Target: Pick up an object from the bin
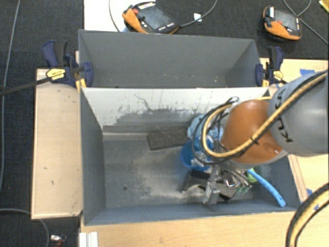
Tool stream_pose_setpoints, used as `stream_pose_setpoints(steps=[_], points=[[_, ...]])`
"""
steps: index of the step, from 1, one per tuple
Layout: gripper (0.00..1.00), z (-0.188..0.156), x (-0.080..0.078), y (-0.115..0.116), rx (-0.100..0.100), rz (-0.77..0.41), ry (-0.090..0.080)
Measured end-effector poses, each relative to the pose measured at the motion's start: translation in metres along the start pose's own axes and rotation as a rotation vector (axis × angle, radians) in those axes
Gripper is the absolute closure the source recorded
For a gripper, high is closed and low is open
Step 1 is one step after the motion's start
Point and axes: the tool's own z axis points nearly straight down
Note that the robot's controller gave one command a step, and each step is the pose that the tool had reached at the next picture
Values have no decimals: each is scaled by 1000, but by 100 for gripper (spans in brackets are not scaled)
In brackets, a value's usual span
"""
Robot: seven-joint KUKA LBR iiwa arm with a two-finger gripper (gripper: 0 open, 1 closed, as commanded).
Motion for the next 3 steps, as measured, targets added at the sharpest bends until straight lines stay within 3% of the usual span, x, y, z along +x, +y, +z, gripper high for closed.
stream_pose_setpoints(steps=[1,2,3], points=[[0,29,4,-38,1,507,-17],[100,28,3,-9,2,189,-10],[100,28,3,-9,2,189,-10]])
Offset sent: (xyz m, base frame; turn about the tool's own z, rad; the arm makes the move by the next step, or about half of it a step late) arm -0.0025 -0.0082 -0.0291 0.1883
